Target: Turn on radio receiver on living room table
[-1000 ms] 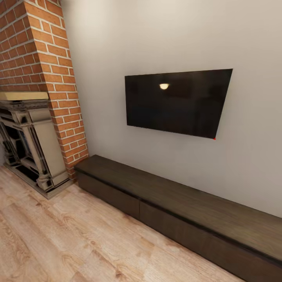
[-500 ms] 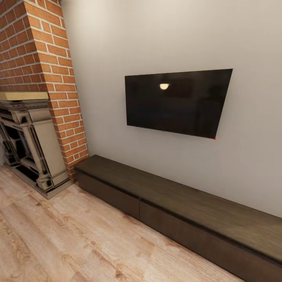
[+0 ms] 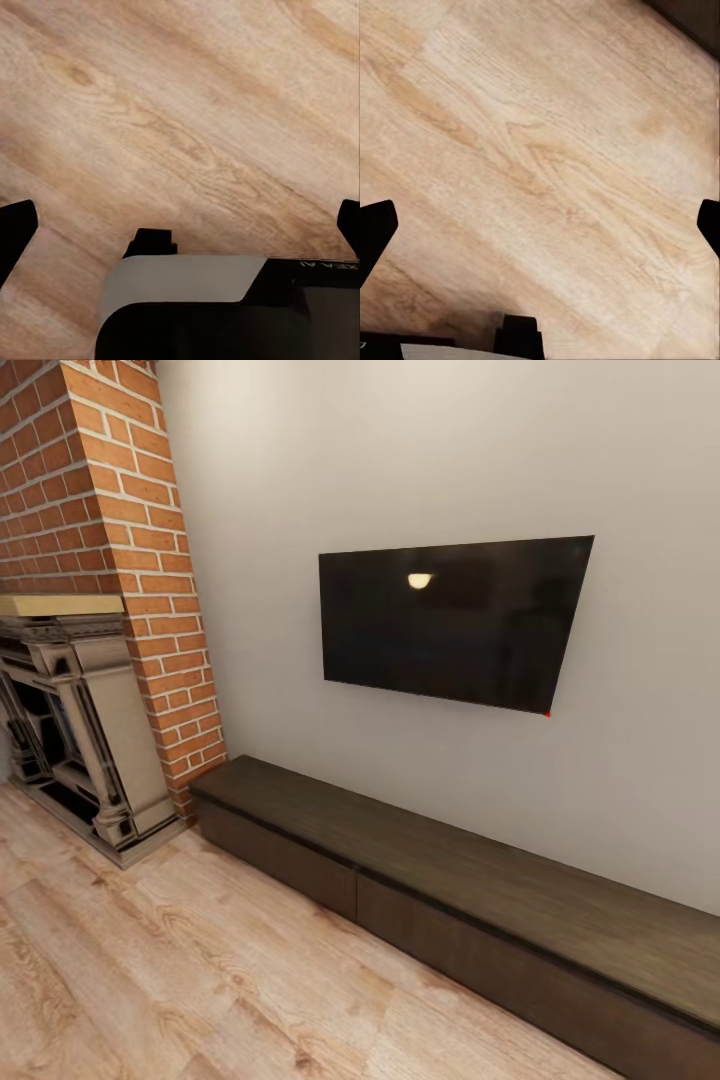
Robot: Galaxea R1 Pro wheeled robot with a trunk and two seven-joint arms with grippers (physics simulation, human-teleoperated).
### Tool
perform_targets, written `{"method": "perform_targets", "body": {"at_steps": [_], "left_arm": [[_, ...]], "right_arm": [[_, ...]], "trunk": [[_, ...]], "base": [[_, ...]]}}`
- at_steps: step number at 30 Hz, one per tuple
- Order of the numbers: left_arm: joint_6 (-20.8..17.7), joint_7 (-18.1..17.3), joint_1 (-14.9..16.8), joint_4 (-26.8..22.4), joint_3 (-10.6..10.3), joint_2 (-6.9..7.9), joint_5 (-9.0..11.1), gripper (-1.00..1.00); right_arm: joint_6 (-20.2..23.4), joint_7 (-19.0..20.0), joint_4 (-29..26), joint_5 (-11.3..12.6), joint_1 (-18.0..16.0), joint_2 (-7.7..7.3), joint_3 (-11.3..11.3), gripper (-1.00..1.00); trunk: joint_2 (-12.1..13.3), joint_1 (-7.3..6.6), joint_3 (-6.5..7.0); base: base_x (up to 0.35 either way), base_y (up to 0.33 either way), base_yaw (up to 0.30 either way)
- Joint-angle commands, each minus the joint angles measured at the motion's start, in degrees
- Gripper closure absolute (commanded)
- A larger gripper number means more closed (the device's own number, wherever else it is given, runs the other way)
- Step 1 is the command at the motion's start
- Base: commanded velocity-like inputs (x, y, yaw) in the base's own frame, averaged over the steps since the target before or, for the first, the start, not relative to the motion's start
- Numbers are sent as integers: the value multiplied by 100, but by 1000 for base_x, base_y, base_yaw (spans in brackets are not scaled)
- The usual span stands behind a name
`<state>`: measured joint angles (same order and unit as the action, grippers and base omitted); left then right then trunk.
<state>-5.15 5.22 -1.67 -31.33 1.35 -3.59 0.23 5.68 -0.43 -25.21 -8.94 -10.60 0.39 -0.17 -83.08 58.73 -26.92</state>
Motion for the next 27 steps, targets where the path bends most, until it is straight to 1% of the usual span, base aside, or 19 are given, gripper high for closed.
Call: {"method": "perform_targets", "body": {"at_steps": [1,2,3,4,5,7,9,12,14,27], "left_arm": [[-252,35,16,-236,40,6,2,-100],[-364,47,27,-344,57,8,2,-100],[-613,69,61,-616,112,15,3,-100],[-739,81,83,-778,176,13,3,-100],[-778,86,91,-838,206,11,3,-100],[-791,89,98,-886,232,9,3,-100],[-767,92,103,-920,267,8,3,-100],[-754,93,105,-933,310,7,-1,-100],[-750,93,105,-929,316,4,-3,-100],[-728,90,105,-910,330,-25,3,-100]], "right_arm": [[119,0,-16,-7,-98,-2,-1,-100],[157,-1,-22,-9,-137,-2,-1,-100],[227,-1,-38,-19,-218,-3,-1,-100],[219,-1,-44,-28,-259,-4,2,-100],[167,-1,-45,-33,-275,-4,6,-100],[19,3,-39,-46,-288,-4,13,-100],[-177,6,-21,-109,-298,-2,21,-100],[-257,14,-13,-209,-302,3,25,-100],[-268,14,-12,-224,-302,4,25,-100],[-286,-1,7,-239,-302,12,41,-100]], "trunk": [[0,0,-1],[0,0,-1],[0,0,-1],[0,0,-1],[0,0,-1],[0,0,-1],[0,0,-1],[0,0,-1],[0,0,-1],[0,0,-1]], "base": [[0,0,0],[0,0,0],[0,0,0],[0,0,0],[0,0,0],[0,0,0],[0,0,0],[0,0,19],[0,0,149],[0,0,283]]}}
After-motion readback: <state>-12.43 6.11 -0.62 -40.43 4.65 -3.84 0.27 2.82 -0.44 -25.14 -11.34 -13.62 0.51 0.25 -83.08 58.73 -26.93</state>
